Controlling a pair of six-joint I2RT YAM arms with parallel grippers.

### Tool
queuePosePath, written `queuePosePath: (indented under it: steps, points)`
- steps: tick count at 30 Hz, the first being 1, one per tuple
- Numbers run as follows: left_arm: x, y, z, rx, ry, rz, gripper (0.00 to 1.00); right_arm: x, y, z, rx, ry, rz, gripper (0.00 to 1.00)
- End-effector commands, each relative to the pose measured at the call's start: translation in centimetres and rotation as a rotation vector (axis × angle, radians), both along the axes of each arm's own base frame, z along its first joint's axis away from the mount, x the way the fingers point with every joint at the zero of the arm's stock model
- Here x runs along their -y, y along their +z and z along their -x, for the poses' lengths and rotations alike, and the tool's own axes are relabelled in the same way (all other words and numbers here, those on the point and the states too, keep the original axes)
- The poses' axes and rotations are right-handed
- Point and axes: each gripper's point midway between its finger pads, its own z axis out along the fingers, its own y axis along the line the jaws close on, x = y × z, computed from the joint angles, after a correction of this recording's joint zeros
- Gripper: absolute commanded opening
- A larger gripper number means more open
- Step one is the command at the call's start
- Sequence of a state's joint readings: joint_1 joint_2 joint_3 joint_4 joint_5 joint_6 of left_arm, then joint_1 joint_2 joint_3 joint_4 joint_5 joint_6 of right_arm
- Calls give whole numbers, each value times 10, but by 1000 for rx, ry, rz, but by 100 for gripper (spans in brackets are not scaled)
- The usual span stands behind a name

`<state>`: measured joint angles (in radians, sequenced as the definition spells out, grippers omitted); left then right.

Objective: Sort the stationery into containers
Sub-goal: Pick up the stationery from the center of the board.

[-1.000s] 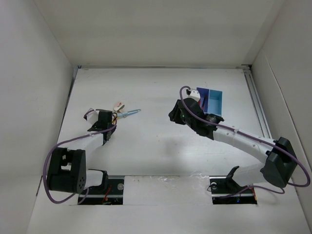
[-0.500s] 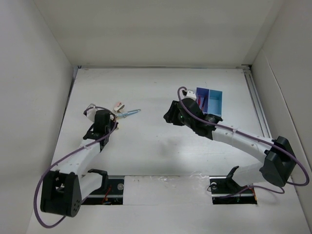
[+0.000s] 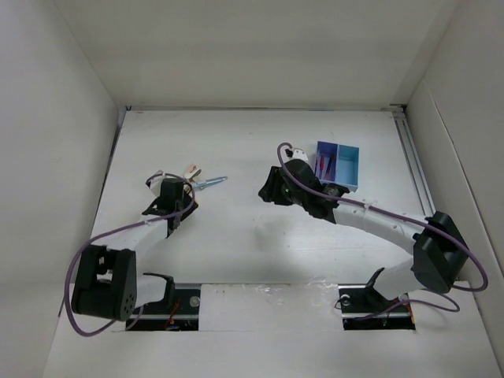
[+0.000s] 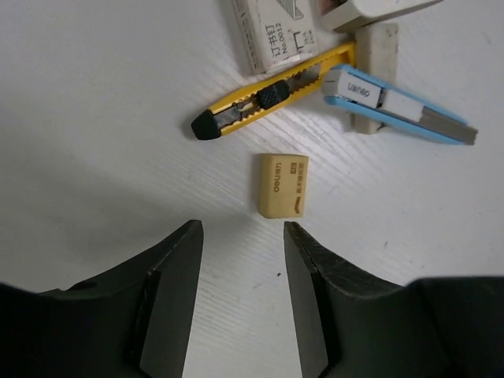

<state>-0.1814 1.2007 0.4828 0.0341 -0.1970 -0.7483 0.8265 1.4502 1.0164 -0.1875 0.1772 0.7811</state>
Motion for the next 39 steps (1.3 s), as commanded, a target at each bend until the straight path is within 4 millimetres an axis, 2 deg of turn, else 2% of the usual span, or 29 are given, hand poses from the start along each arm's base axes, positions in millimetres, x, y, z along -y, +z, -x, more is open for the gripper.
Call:
queuePosePath:
  steps: [1,4,9,11,13,18,20,23,24,25,27,28,29,30,31,34,35,37,38,39]
  points:
    - [9,0,-13,24,-65,6,42,-14,28,-9,71,19,-55,51]
    - [11,-2,-21,21,-73,-2,51,-15,23,-10,58,19,-42,51]
    - [9,-4,-29,16,-77,-24,51,-16,19,-10,52,19,-35,51]
    - [7,-8,-31,0,-79,-41,49,-16,19,-10,52,19,-35,51]
    - [6,-13,-30,-15,-73,-49,42,-17,23,-11,58,19,-42,51]
    - [6,-12,-35,-17,-86,-62,28,-16,23,-13,62,11,-38,51]
    - [10,-13,-35,-27,-97,-64,27,-16,23,-13,62,11,-38,51]
    - [17,-12,-37,-37,-107,-118,33,-16,23,-13,62,11,-38,51]
    - [19,-16,-35,-63,-112,-139,33,-17,23,-11,58,19,-42,51]
    - [24,-12,-39,-53,-111,-163,33,-20,23,-8,58,28,-42,51]
    - [27,-13,-38,-60,-116,-176,28,-20,23,-8,58,28,-42,51]
    - [27,-13,-39,-59,-110,-170,23,-20,23,-8,58,28,-42,52]
    - [30,-8,-42,-38,-115,-156,13,-20,23,-8,58,28,-42,52]
    - [29,-11,-39,-47,-116,-158,9,-20,23,-8,58,28,-42,52]
    - [32,-3,-42,-16,-122,-141,6,-20,23,-8,58,28,-42,52]
    - [41,6,-42,12,-146,-92,0,-22,23,-2,45,56,-55,53]
    - [47,17,-44,49,-165,-62,0,-23,27,0,48,65,-67,53]
    - [56,27,-45,86,-187,-18,0,-29,37,3,50,91,-110,53]
    - [61,42,-49,136,-204,10,0,-28,37,7,39,96,-122,53]
    - [68,46,-46,148,-227,47,0,-33,40,9,41,117,-142,53]
